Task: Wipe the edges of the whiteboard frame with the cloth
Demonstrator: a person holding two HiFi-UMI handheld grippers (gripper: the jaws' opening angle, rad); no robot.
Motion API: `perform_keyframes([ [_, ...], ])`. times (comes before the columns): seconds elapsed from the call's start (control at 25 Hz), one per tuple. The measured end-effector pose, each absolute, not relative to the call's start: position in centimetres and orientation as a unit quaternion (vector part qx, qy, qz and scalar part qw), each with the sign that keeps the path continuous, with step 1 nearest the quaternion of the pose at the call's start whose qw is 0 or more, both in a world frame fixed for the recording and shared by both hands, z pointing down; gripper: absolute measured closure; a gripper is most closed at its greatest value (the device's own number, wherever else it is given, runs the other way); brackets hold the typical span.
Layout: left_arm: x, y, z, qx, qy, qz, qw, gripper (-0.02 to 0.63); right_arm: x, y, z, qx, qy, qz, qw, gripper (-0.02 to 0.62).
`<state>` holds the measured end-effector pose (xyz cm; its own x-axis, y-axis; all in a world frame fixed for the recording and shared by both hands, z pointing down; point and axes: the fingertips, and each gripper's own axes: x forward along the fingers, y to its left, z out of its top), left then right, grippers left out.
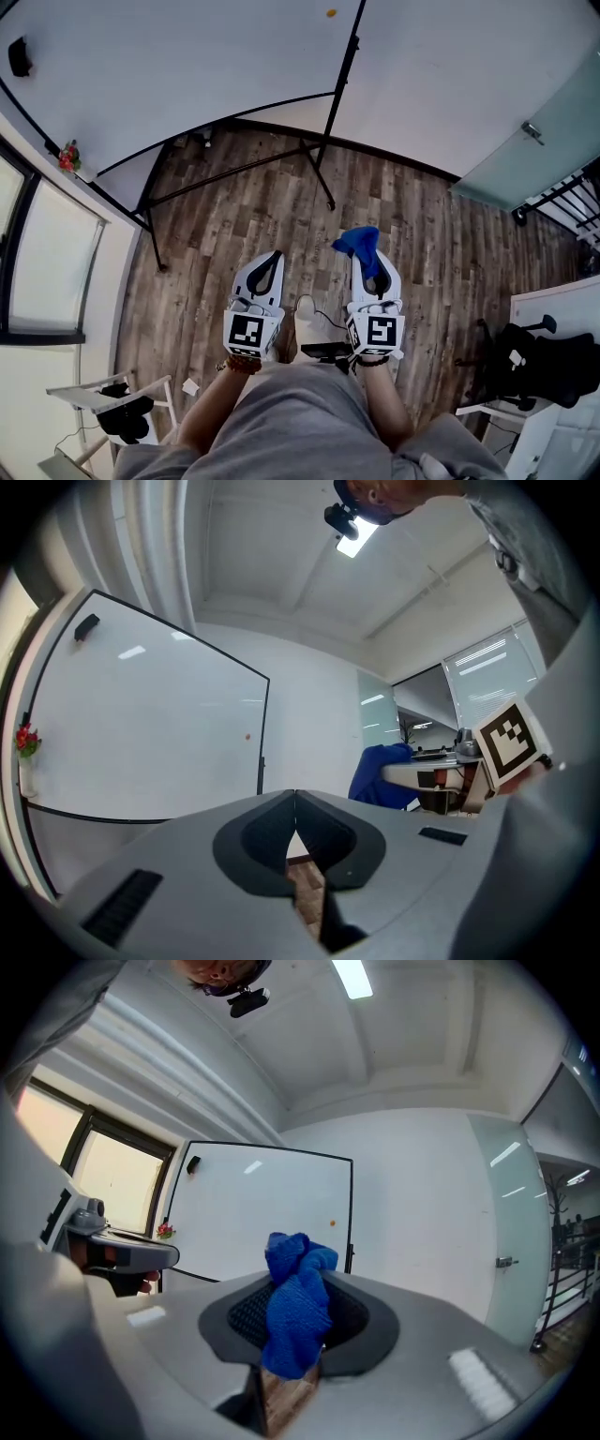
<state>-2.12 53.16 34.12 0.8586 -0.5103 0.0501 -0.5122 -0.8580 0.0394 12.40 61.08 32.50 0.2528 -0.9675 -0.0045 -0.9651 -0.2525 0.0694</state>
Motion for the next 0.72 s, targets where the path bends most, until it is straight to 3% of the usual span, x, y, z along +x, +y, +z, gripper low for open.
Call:
perform_keyframes([
  [0.32, 8.0, 47.9, 33.6, 0.962, -0.267, 0.056, 0.010, 0.597, 22.1, 54.4, 33.5, 0.773, -0.634, -0.004, 0.010, 0.485],
  [0.72, 12.4, 39.9, 35.9, 0.948, -0.310, 0.055, 0.045, 0.597, 28.9, 46.0, 37.1, 0.761, -0.647, 0.028, 0.042, 0.485],
])
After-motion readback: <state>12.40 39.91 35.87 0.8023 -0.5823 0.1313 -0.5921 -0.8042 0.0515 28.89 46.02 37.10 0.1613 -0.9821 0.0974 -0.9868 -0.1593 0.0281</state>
